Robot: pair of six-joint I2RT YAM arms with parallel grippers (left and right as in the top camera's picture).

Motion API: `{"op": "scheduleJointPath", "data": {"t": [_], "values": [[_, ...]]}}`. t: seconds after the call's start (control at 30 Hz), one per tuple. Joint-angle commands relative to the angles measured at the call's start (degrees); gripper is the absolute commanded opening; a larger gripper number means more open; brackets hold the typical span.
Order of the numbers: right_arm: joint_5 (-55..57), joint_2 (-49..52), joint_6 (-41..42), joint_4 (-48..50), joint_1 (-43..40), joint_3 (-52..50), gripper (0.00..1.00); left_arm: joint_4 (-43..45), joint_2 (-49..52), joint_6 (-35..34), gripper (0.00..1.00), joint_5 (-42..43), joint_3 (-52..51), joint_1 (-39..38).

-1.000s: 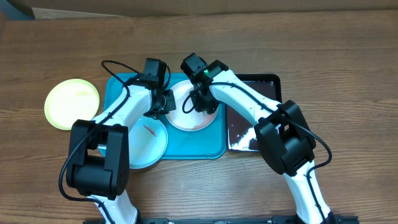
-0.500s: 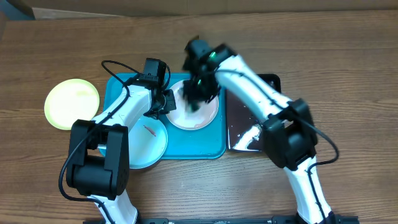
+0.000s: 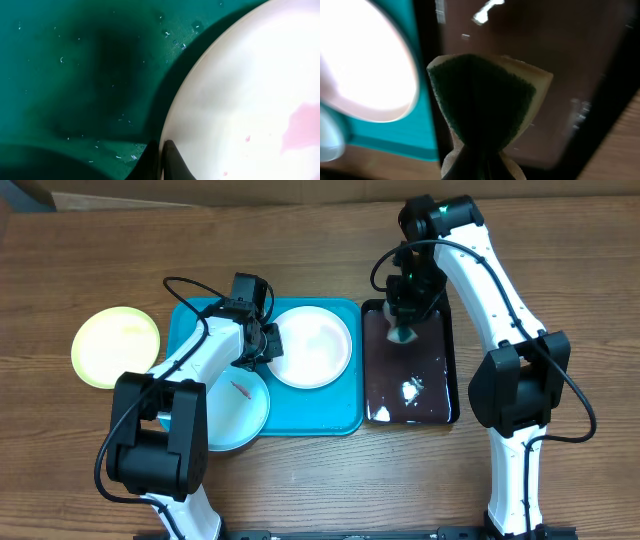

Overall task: Clean dirty plates on tray and stack at the side
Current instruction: 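Return the sponge to the black tray and release it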

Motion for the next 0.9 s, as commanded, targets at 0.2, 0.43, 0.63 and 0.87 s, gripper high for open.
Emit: {"op": "scheduleJointPath", "data": {"t": [0.2,0.43,0.63,0.87], "values": [[10.45,-2.19,4.72,1.75,1.14,-8.07,0.04,0.26,0.09,0.09,0.05,-0.42,-0.37,-0.11],[10.23,-2.19,4.7,6.56,1.2,-14.21,0.07,0.81,0.09,0.57,0.05,-0.42,-0.37,-0.11],[10.23,-2.16,4.72,8.37,1.18,-15.67,0.35,1.14,0.09,0.55,0.1,-0.42,-0.37,-0.11],[10.25,-2.19,4.04,8.24,-0.33,-12.94,0.48,1.31,0.09,0.52,0.24,-0.42,-0.37,-0.11]]}}
